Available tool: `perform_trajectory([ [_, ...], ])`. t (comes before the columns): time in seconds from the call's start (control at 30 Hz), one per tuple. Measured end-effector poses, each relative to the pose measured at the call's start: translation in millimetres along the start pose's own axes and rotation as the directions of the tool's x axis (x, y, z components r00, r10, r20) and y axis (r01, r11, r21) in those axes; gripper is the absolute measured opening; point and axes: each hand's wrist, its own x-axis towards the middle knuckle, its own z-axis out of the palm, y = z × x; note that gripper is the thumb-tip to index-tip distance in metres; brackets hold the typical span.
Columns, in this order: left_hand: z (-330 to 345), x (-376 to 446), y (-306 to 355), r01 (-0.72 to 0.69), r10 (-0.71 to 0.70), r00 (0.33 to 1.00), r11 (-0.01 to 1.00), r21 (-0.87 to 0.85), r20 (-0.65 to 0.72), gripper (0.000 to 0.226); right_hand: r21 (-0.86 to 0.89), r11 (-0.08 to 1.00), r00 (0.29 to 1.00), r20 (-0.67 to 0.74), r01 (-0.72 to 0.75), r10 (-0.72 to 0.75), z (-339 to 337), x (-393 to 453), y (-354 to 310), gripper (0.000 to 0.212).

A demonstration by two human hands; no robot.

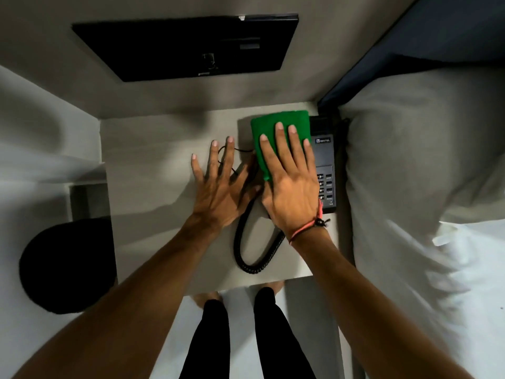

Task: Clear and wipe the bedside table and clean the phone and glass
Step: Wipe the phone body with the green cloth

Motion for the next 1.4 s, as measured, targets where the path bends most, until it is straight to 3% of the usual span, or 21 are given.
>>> perform_trajectory([
  [0.23, 7.5, -1.7, -9.6, -0.006, 0.007, 1.000, 0.996, 0.089, -0.016, 0.074, 0.046, 0.999, 0.999, 0.035, -0.008, 0.006, 11.1, -72.2, 0.2, 0.079],
  [0.6, 13.0, -4.1, -17.4, -0.039, 0.043, 0.999, 0.990, 0.132, -0.020, 0.070, 0.108, 0.990, 0.990, 0.114, -0.095, 0.083, 12.2, -148.5, -4.9, 0.069],
  [0.7, 3.2, -10.5, -17.5, -0.002, 0.004, 0.998, 0.999, 0.036, -0.061, 0.067, 0.188, 0.968, 0.980, 0.140, -0.165, 0.140, -0.7, -157.7, -5.7, 0.063],
  [0.77, -10.9, -14.9, -13.4, 0.053, -0.091, 0.977, 0.980, -0.192, -0.193, 0.062, 0.364, 0.887, 0.958, 0.132, -0.285, 0.254, -18.6, -153.4, -4.8, 0.057],
  [0.83, -36.3, -19.2, -11.6, 0.045, -0.215, 0.940, 0.850, -0.525, -0.266, 0.051, 0.569, 0.734, 0.926, 0.169, -0.371, 0.337, -44.5, -136.3, -10.4, 0.049],
  [0.87, -49.9, -20.9, -10.7, 0.062, -0.287, 0.936, 0.706, -0.706, -0.205, 0.044, 0.659, 0.640, 0.914, 0.217, -0.396, 0.342, -54.8, -123.7, -14.4, 0.044],
  [0.93, -79.2, -22.7, -11.7, 0.193, -0.317, 0.945, 0.330, -0.924, 0.084, 0.040, 0.784, 0.430, 0.887, 0.327, -0.447, 0.326, -67.2, -93.9, -26.8, 0.037],
  [0.97, -91.8, -26.0, -17.8, 0.302, -0.267, 0.930, 0.172, -0.938, 0.251, 0.050, 0.812, 0.341, 0.873, 0.380, -0.473, 0.307, -69.9, -78.1, -36.8, 0.034],
  [1.03, -105.0, -37.8, -37.7, 0.461, -0.121, 0.881, 0.009, -0.887, 0.457, 0.069, 0.808, 0.270, 0.847, 0.460, -0.524, 0.267, -66.4, -49.3, -57.3, 0.030],
  [1.1, -110.1, -56.5, -57.7, 0.501, -0.070, 0.861, -0.060, -0.863, 0.504, 0.063, 0.773, 0.295, 0.826, 0.503, -0.561, 0.253, -51.4, -26.1, -76.3, 0.025],
  [1.13, -111.4, -66.2, -70.3, 0.483, -0.118, 0.866, -0.063, -0.873, 0.487, 0.055, 0.762, 0.289, 0.813, 0.514, -0.580, 0.274, -41.1, -15.7, -87.5, 0.025],
  [1.27, -104.4, -102.2, -119.4, 0.391, -0.392, 0.848, 0.008, -0.920, 0.357, 0.039, 0.685, 0.203, 0.707, 0.626, -0.700, 0.328, 3.1, 10.6, -127.5, 0.052],
  [1.4, -97.6, -129.8, -152.7, 0.399, -0.522, 0.802, 0.104, -0.911, 0.292, 0.046, 0.670, 0.191, 0.693, 0.657, -0.718, 0.298, 34.6, 13.0, -168.5, 0.038],
])
